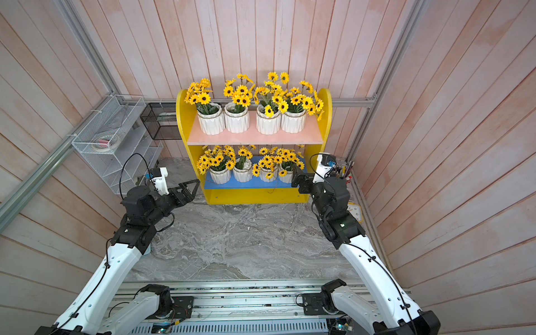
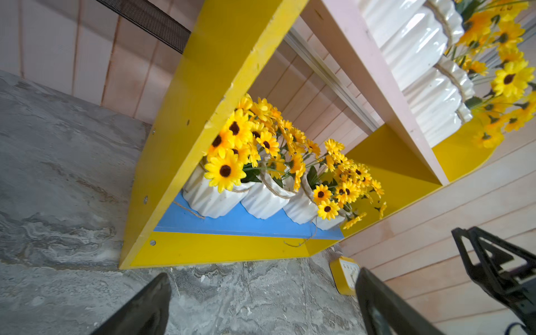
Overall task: Take the sunflower pots off the shelves
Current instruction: Pick up the sunflower pot from the shelf.
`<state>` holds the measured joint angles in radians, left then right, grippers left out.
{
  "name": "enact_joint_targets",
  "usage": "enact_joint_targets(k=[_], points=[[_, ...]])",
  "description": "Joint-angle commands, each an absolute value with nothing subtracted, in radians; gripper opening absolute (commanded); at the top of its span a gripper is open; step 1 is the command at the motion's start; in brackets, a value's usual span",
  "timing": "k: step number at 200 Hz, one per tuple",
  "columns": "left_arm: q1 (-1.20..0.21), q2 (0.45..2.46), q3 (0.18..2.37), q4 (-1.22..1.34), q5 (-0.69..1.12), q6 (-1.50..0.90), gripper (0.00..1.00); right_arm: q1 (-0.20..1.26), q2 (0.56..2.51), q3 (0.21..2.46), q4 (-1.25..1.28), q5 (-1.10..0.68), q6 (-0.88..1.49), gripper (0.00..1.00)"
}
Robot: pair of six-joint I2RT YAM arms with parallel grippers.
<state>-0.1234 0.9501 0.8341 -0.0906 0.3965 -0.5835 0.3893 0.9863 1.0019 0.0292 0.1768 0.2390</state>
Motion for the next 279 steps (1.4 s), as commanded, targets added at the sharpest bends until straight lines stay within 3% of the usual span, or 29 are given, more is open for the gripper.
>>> enact_joint_targets(k=[1, 78, 162, 279], points=[[-0.119, 0.943, 0.825, -0.093, 0.513, -0.572, 1.00, 0.392, 1.019, 1.081, 0.042, 0.210, 0.224, 0.97], [-0.187, 0.942, 0.736, 0.134, 0.732, -0.744, 1.00, 0.390, 1.316, 1.407, 0.086, 0.225, 0.141, 0.97], [-0.191, 0.988, 0.789, 0.166, 0.733, -0.753, 1.00, 0.349, 1.517, 1.590, 0.132, 0.185, 0.121, 0.98], [-0.192, 1.005, 0.828, 0.174, 0.743, -0.755, 1.00, 0.334, 1.637, 1.714, 0.128, 0.113, 0.133, 0.98]])
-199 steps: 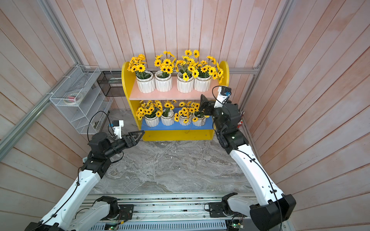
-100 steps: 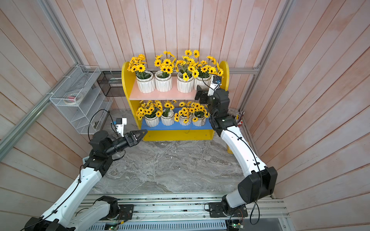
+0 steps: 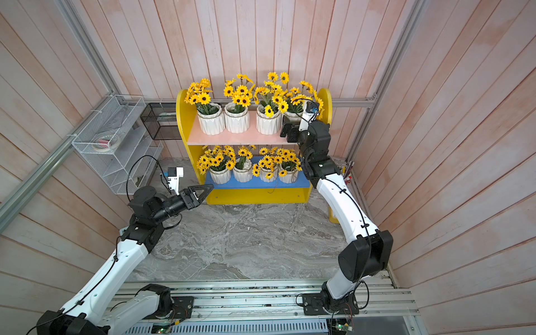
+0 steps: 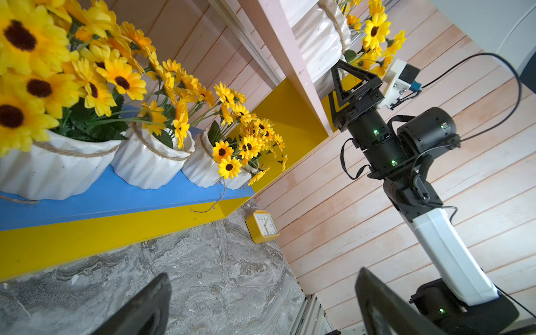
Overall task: Take the sunflower pots off the shelves
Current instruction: Pick up the sunflower pot from the shelf.
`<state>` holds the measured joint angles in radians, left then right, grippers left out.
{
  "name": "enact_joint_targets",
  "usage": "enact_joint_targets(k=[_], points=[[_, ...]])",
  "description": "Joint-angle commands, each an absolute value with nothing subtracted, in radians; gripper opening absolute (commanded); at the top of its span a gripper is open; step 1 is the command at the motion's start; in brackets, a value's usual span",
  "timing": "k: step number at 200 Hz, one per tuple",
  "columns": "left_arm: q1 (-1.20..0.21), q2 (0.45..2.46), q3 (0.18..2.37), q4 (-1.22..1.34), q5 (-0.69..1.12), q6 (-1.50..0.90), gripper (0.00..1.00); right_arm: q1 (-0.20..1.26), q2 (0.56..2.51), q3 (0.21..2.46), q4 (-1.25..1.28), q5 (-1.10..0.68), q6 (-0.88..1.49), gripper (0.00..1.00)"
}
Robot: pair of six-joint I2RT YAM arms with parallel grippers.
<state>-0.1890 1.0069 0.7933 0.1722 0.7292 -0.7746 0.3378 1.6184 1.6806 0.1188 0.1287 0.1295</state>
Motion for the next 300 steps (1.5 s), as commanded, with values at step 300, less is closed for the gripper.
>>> enact_joint_targets(k=[300], points=[[-0.192, 1.014, 0.854, 0.147, 0.752, -0.703, 1.00, 0.340, 1.801, 1.954, -0.020, 0.282, -0.004, 0.98]])
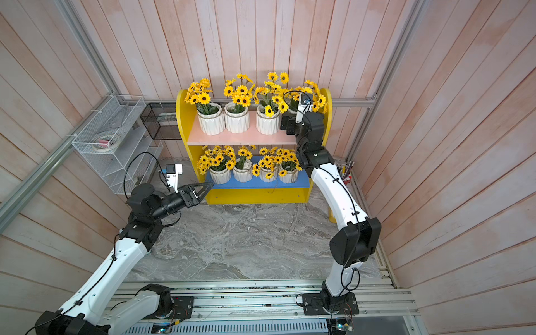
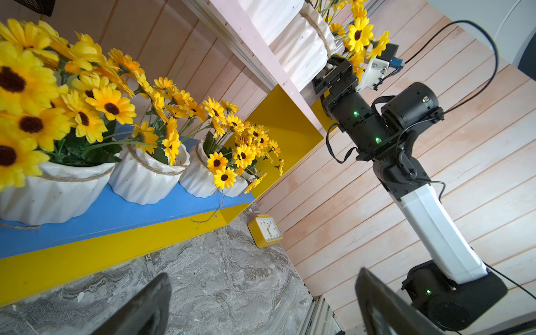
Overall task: Take the sunflower pots off the shelves
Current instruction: Pick up the sunflower pot from the shelf.
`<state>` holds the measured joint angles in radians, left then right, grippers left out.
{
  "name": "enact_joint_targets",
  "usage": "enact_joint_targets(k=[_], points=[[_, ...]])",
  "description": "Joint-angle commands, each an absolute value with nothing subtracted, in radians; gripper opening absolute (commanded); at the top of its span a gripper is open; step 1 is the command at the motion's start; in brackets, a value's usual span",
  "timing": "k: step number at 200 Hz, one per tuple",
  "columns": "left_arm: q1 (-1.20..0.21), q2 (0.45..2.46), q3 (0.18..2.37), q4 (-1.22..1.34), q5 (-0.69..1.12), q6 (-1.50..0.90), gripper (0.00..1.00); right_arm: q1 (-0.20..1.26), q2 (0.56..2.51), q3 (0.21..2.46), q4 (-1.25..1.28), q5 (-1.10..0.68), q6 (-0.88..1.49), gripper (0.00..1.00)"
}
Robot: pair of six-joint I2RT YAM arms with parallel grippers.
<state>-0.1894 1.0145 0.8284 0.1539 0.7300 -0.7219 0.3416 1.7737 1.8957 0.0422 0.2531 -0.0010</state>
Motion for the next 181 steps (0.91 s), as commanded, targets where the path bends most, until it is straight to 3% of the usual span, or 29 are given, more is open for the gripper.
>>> enact_joint_targets(k=[1, 181], points=[[-0.192, 1.015, 0.855, 0.146, 0.753, -0.703, 1.00, 0.339, 1.802, 1.956, -0.022, 0.281, -0.004, 0.98], [-0.191, 1.019, 0.853, 0.136, 0.748, -0.681, 1.00, 0.298, 1.857, 1.993, 0.007, 0.211, 0.020, 0.98]])
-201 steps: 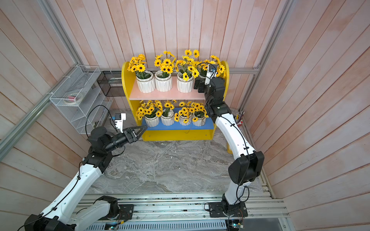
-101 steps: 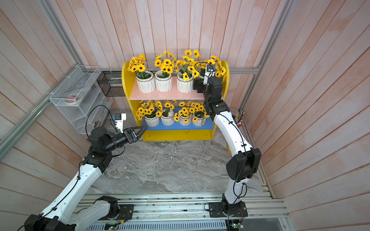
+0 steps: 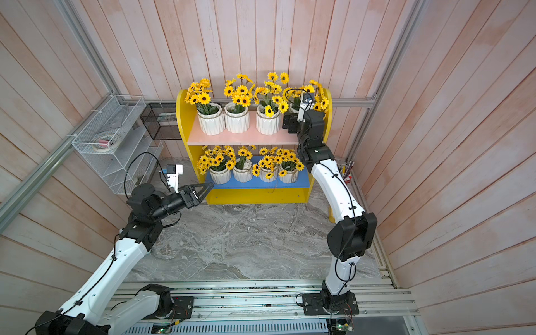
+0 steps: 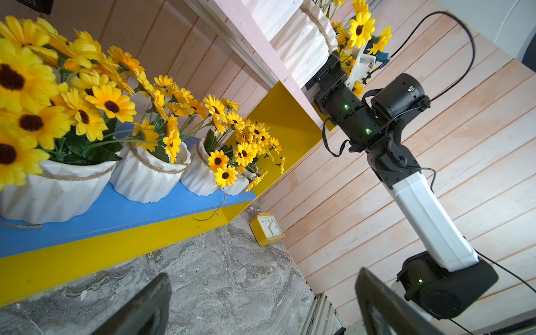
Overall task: Take the sunflower pots off the shelves
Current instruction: Pick up the sunflower pot from the shelf.
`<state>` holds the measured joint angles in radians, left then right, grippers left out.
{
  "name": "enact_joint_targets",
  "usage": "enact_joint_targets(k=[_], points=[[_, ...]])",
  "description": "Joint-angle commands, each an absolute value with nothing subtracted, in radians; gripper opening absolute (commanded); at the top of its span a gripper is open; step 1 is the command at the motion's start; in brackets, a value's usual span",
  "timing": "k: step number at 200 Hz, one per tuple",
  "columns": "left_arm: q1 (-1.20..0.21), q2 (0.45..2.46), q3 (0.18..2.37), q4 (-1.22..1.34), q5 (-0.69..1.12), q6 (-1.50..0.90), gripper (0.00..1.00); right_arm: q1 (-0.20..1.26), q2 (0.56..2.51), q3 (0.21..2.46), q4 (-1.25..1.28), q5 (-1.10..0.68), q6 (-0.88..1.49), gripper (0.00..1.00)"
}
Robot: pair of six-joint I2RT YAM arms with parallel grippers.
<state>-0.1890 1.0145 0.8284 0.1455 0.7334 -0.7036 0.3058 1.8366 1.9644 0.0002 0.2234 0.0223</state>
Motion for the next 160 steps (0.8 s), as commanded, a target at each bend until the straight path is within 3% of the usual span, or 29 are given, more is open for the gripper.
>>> enact_joint_targets(k=[1, 19, 60, 80, 103, 160], points=[[-0.191, 1.019, 0.853, 0.136, 0.747, -0.681, 1.00, 0.298, 1.857, 1.993, 0.007, 0.211, 0.019, 0.98], [-0.192, 1.019, 0.851, 0.135, 0.744, -0.678, 1.00, 0.299, 1.852, 1.978, 0.023, 0.203, 0.010, 0.94], [-0.192, 1.019, 0.853, 0.132, 0.742, -0.673, 1.00, 0.298, 1.833, 1.946, 0.055, 0.176, -0.002, 0.66], [-0.190, 1.017, 0.856, 0.128, 0.740, -0.667, 1.00, 0.298, 1.813, 1.917, 0.078, 0.172, -0.006, 0.40], [-0.190, 1.020, 0.859, 0.125, 0.738, -0.666, 1.00, 0.298, 1.780, 1.876, 0.108, 0.141, 0.000, 0.00], [-0.191, 1.031, 0.877, 0.128, 0.742, -0.673, 1.00, 0.311, 1.669, 1.752, 0.214, 0.141, -0.020, 0.00]])
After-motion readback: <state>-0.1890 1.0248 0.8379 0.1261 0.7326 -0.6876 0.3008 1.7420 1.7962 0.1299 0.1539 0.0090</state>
